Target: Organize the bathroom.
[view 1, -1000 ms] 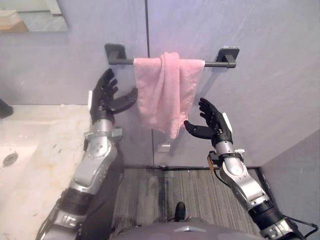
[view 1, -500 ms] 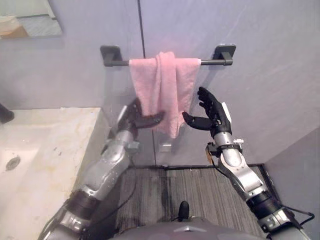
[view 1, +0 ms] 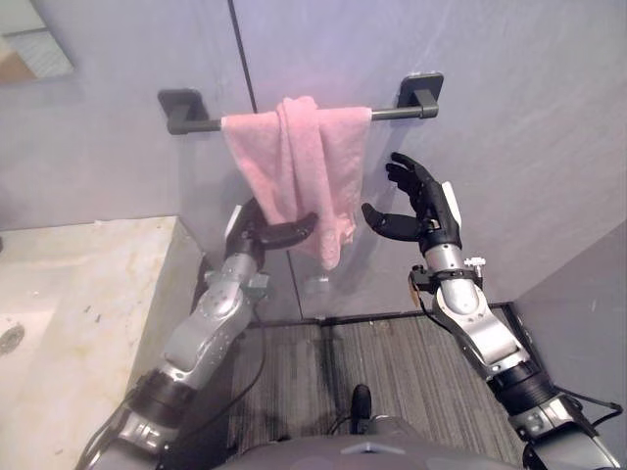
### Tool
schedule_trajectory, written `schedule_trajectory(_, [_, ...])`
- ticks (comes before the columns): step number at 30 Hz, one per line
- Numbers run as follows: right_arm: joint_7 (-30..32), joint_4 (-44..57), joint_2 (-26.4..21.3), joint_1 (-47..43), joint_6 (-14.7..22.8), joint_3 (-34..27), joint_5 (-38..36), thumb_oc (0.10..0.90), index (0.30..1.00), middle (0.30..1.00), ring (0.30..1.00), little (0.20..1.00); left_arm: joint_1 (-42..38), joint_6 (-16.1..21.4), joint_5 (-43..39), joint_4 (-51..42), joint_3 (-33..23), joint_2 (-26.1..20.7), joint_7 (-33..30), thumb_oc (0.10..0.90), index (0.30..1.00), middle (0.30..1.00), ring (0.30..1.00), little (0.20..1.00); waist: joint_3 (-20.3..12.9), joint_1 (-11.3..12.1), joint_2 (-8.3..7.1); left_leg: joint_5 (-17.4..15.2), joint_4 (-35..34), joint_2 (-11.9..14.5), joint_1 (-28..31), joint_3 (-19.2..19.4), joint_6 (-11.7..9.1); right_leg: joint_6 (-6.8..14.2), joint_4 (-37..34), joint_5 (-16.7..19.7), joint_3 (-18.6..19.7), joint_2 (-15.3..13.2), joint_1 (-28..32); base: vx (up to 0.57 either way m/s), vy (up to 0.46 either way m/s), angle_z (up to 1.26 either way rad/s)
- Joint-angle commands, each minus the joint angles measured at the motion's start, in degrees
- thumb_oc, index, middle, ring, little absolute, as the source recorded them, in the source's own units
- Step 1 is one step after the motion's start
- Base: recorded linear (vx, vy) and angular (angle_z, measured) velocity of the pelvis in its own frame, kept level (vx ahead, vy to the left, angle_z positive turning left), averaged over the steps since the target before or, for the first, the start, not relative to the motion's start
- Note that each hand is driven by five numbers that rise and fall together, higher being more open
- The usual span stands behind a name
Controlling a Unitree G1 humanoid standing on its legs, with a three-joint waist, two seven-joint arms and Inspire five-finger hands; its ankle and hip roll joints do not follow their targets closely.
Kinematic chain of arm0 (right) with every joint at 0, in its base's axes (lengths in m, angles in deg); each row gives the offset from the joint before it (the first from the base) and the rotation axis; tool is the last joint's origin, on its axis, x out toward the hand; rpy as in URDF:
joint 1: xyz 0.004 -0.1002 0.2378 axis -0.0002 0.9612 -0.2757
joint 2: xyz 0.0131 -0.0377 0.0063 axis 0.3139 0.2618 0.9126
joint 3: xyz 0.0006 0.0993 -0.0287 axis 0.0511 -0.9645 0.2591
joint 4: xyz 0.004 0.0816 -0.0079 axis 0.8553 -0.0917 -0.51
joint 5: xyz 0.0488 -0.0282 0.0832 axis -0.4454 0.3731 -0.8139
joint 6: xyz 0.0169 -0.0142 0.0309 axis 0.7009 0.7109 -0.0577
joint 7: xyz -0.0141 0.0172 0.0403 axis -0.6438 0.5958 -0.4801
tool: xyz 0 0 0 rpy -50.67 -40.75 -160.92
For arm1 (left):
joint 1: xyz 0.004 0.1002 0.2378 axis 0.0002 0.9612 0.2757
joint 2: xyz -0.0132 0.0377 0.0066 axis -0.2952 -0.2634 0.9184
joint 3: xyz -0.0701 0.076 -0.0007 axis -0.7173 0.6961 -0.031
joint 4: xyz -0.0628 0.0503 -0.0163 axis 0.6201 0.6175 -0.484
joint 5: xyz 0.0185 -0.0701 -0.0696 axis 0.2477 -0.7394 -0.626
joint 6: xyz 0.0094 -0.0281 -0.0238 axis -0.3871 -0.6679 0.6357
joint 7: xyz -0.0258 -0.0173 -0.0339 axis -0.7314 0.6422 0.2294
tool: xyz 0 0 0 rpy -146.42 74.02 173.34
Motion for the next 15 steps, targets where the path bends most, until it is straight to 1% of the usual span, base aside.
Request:
schedule_trajectory(1, [-2.9, 5.0, -0.4, -7.7, 7.5, -3.6, -1.9, 0.8, 0.9, 0.9, 0.9, 0.9, -5.9, 9.1, 7.2, -0.2, -4.4, -0.1, -2.6, 0.8, 0.9, 0.9, 0.9, 0.9, -2.6, 0.4, -1.81, 1.8, 2.2, 0.6, -3.9, -4.2, -0.5, 3.3, -0.1, -9.2, -2.1, 0.0, 9.1, 0.05, -0.015, -0.01])
schedule_trajectory(2, [-3.7, 4.7, -0.4, -7.9, 8.0, -3.6, -1.1, 0.8, 0.9, 0.9, 0.9, 0.9, -5.6, 9.7, 8.0, -0.1, -4.9, -0.2, -3.2, 0.8, 0.9, 0.9, 0.9, 0.9, -2.6, 0.6, -1.92, 1.8, 2.3, 0.6, -4.0, -4.4, -0.5, 3.3, -0.1, -9.3, -2.2, 0.0, 9.2, 0.06, -0.018, -0.01])
schedule_trajectory(5, [-4.5, 4.8, -0.8, -8.9, 7.7, -3.4, -2.1, 0.8, 0.9, 0.9, 0.9, 0.9, -5.3, 10.9, 10.1, 0.1, -5.4, -0.4, -4.8, 0.8, 0.9, 0.9, 0.9, 0.9, -2.6, 1.0, -2.14, 1.8, 2.3, 0.5, -4.1, -4.8, -0.6, 3.2, -0.1, -9.4, -2.5, -0.1, 9.3, 0.05, -0.011, 0.01])
schedule_trajectory(9, [-3.2, 4.3, -0.9, -10.5, 7.5, -3.5, -0.7, 0.8, 0.9, 0.9, 0.9, 0.9, -5.1, 12.0, 10.5, 0.3, -6.1, -0.4, -5.0, 0.8, 0.9, 0.9, 0.9, 0.9, -2.8, 1.5, -2.52, 1.7, 2.2, 0.5, -3.9, -5.1, -0.7, 3.1, -0.1, -9.5, -3.0, -0.1, 9.6, 0.05, -0.006, 0.03])
schedule_trajectory(12, [-1.9, 4.3, -1.2, -11.8, 7.6, -3.6, -0.6, 0.8, 0.9, 0.9, 0.9, 0.9, -5.9, 13.2, 12.8, 0.4, -5.8, -0.6, -6.5, 0.8, 0.9, 0.9, 0.9, 0.9, -2.8, 1.6, -2.73, 1.7, 2.1, 0.4, -3.8, -5.3, -0.7, 3.1, -0.1, -9.5, -3.2, -0.1, 9.7, 0.05, -0.012, 0.02])
schedule_trajectory(15, [-1.9, 5.9, -1.3, -14.4, 6.9, -3.6, -0.9, 0.8, 0.9, 0.9, 0.9, 0.9, -6.9, 15.8, 17.0, -0.1, -6.2, -0.9, -10.3, 0.8, 0.9, 0.9, 0.9, 0.9, -2.8, 1.9, -2.97, 1.5, 2.0, 0.3, -3.7, -5.4, -0.7, 3.1, 0.0, -9.7, -3.4, -0.1, 9.9, 0.05, -0.01, 0.02])
